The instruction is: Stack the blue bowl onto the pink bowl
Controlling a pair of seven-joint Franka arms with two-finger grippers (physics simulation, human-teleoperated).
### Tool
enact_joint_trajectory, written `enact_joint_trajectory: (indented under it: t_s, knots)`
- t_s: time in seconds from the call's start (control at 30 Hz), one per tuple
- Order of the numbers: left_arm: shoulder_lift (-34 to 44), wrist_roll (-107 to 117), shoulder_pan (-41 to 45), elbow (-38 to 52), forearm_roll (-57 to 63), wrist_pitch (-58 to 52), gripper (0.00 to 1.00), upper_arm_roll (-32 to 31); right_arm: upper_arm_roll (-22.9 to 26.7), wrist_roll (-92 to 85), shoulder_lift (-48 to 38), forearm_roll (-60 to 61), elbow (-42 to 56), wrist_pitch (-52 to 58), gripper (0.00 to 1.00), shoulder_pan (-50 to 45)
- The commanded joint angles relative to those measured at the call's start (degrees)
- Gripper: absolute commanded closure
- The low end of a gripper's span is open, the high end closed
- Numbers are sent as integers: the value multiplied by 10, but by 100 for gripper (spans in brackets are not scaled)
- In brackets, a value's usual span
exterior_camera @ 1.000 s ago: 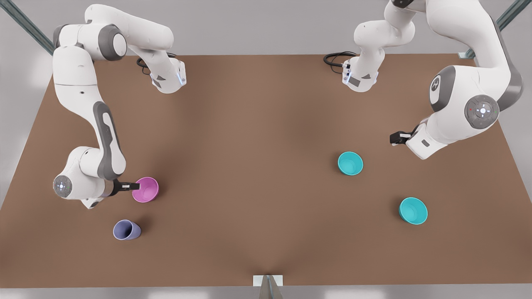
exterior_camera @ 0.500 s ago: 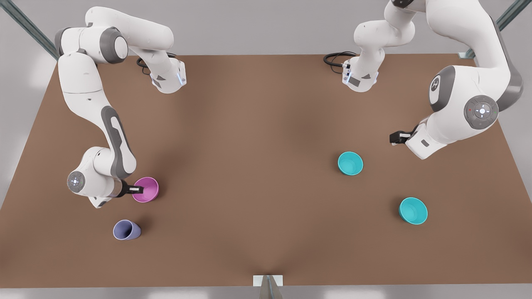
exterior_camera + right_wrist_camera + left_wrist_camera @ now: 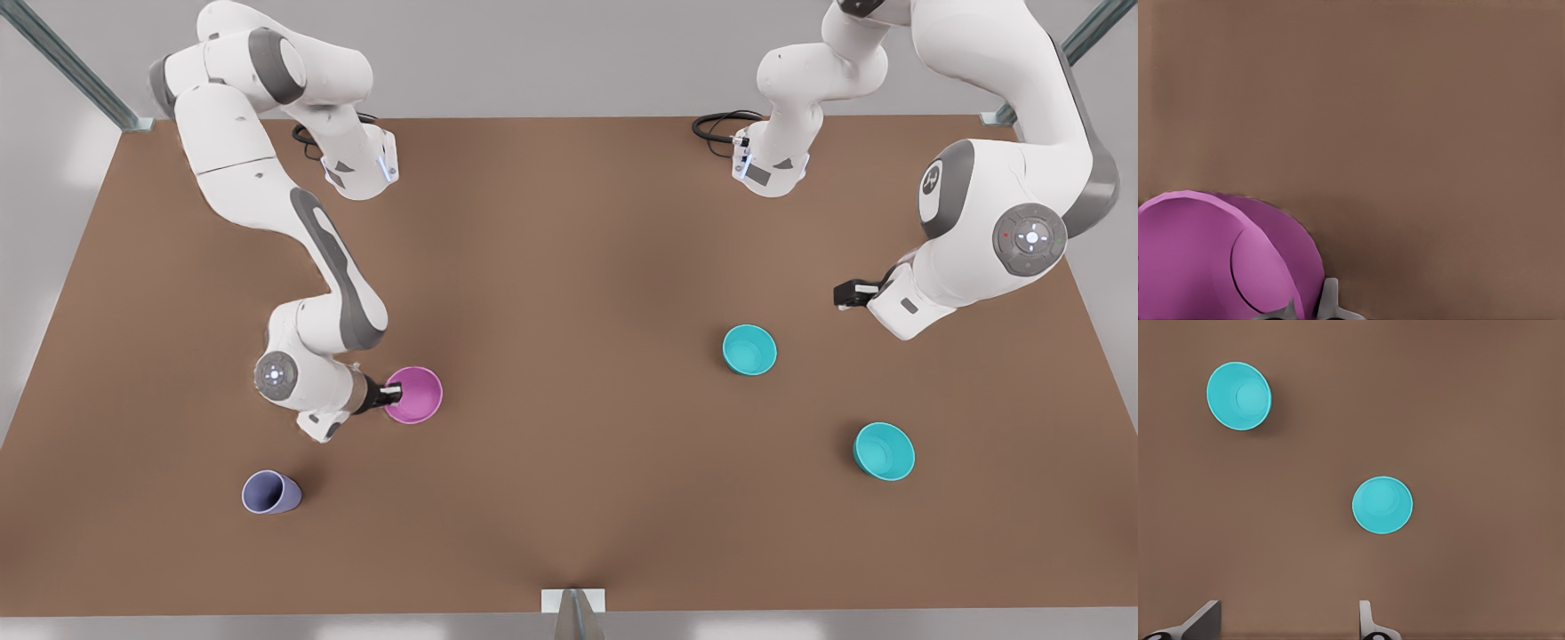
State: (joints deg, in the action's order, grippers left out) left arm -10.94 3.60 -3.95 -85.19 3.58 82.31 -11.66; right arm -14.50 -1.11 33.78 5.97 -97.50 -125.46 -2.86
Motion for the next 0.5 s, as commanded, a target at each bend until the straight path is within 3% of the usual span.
enact_joint_trajectory:
  t_s: [0.0,0.17,0.47]
  knots:
    - [0,0,0,0,0,-6,0,0,-4,440,13,-4,31,13,79,-59]
    - [-8,2,0,-1,-1,-6,0,0,-2,717,129,-12,209,9,79,-207]
    - [-9,1,-1,0,-41,-8,0,0,3,745,197,-20,236,-30,79,-236]
